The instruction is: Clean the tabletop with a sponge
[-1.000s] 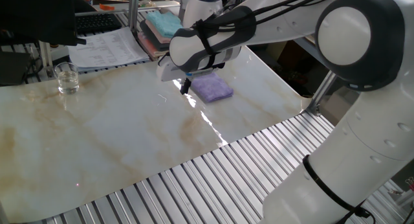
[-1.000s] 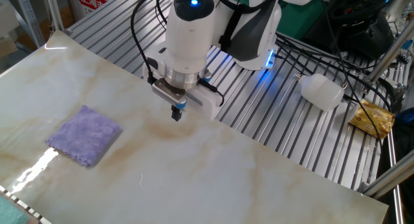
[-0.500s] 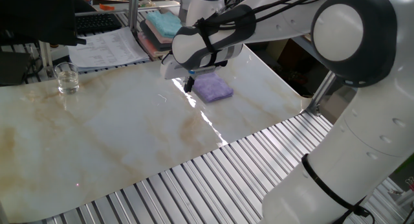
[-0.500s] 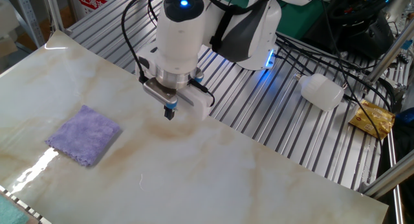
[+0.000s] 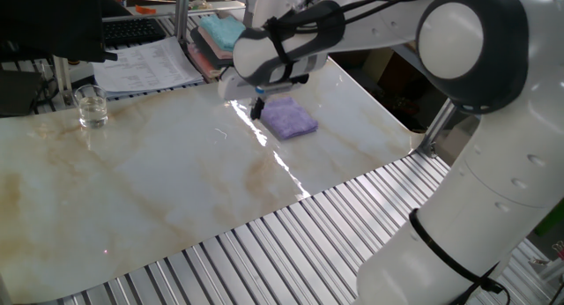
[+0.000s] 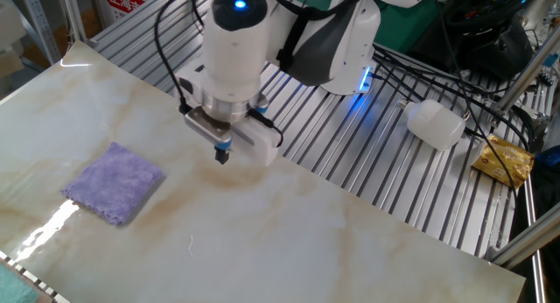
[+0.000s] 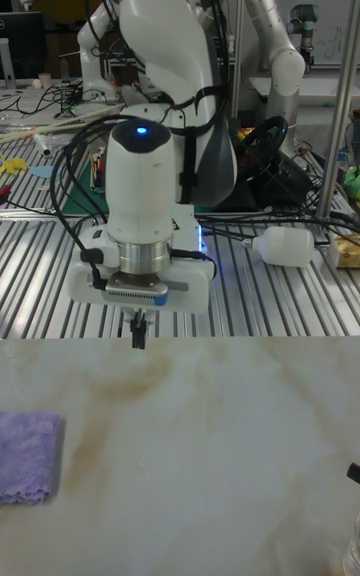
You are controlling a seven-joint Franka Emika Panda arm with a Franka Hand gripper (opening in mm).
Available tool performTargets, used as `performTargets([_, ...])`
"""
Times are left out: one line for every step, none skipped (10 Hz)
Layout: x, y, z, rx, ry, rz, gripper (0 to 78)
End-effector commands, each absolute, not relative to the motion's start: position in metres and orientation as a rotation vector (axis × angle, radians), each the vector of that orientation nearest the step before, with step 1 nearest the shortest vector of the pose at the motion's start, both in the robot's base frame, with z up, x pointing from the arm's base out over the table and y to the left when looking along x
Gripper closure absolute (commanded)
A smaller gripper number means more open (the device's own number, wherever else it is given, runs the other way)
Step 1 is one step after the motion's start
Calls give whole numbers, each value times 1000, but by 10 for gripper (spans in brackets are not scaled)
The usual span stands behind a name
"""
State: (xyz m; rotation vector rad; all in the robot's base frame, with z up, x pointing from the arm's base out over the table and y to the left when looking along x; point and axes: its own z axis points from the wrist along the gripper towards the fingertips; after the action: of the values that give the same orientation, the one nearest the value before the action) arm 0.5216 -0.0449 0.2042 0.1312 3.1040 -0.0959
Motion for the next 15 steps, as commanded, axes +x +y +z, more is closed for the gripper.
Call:
performTargets([535,-50,214,131,3109,-98,776])
performTargets([534,-50,213,130,3103,-97,776])
performTargets([533,-50,213,141,3101,-91,776])
performTargets([533,-50,213,190,3098,-73,776])
performTargets([533,-50,213,207,3095,-81,776])
performTargets([533,-50,213,253,3130,-90,776])
performTargets([533,-50,213,270,3166,-97,776])
performTargets([533,-50,213,328,3184,-93,776])
performTargets([533,-50,213,342,3181,-93,776])
performTargets([533,-50,213,367,3181,-92,776])
performTargets([533,-50,213,368,3181,-91,776])
performTargets([536,-54,210,370,3173,-96,776])
performTargets([544,-71,200,358,3174,-96,776])
performTargets([546,-75,197,355,3173,-95,776])
performTargets([554,-98,188,326,3162,-112,776])
